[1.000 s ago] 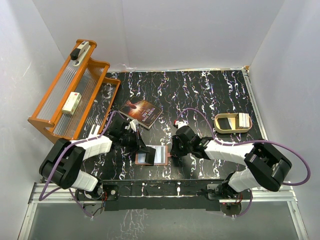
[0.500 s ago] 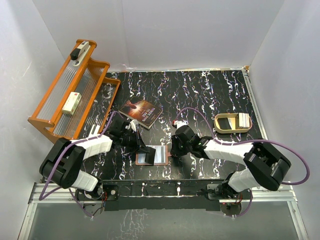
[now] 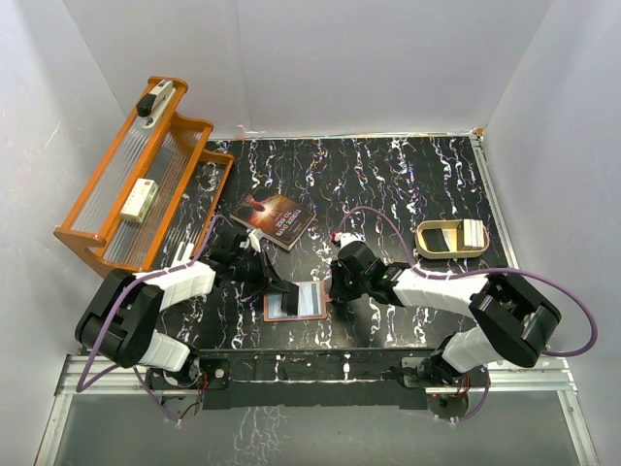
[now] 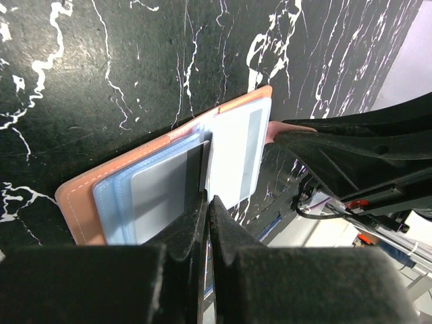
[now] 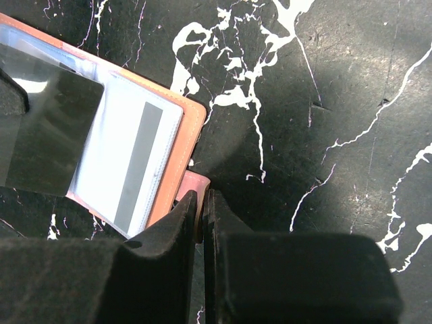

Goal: Put the credit cards into the card holder
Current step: Insert the credit card into the card holder.

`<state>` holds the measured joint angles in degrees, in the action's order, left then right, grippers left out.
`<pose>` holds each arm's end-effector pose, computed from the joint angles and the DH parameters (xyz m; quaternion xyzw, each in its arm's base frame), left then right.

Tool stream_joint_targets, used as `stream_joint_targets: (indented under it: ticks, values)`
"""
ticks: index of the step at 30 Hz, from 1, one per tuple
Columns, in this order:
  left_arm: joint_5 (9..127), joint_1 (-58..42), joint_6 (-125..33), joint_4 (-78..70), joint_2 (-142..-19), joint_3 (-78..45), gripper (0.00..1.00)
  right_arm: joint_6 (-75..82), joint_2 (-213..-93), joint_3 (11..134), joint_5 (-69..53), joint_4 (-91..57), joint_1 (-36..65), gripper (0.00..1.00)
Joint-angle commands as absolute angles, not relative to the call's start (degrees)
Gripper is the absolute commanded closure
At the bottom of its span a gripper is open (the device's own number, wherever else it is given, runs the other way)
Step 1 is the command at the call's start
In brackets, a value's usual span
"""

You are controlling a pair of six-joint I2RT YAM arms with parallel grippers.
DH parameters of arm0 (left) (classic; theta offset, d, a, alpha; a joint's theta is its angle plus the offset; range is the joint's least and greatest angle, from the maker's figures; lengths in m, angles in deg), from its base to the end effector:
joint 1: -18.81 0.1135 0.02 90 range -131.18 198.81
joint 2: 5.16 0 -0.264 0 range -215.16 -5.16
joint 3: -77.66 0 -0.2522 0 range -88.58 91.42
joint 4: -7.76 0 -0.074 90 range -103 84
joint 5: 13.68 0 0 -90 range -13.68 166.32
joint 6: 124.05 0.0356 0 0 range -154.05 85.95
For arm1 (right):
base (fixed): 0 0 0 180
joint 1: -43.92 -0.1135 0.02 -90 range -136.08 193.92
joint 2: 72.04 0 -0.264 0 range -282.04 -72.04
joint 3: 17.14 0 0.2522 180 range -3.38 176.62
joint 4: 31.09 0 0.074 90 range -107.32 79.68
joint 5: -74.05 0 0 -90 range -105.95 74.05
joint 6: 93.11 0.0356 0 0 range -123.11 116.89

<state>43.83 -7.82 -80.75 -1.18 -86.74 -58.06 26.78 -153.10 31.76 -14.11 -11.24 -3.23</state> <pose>0.2184 -0.1309 0.1467 -0.0526 0.8955 -0.4219 0.1320 0.1759 0.1913 0.1537 -0.1470 0.9339 0.2146 0.2452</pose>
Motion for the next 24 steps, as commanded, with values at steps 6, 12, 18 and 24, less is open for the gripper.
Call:
stream_joint_targets:
  ticks: [6, 12, 18, 24]
  values:
    - [41.66, -7.20, -81.84, 0.71, -87.08, -59.12, 1.00, 25.94, -152.28, 34.04, -14.71, -12.32, -3.42, 1.00]
    - [40.72, -7.21, -80.87, 0.79, -88.74, -59.42, 1.00, 26.07, -152.77, 34.25, -14.60, -12.56, -3.45, 1.00]
    - [39.85, -7.20, -78.61, -0.67, -89.89, -59.02, 1.00, 26.31, -153.06, 33.98, -14.45, -13.12, -3.45, 1.00]
    - [40.21, -7.20, -81.14, 3.81, -89.40, -60.72, 1.00, 26.88, -153.09, 33.96, -14.26, -13.35, -3.45, 1.00]
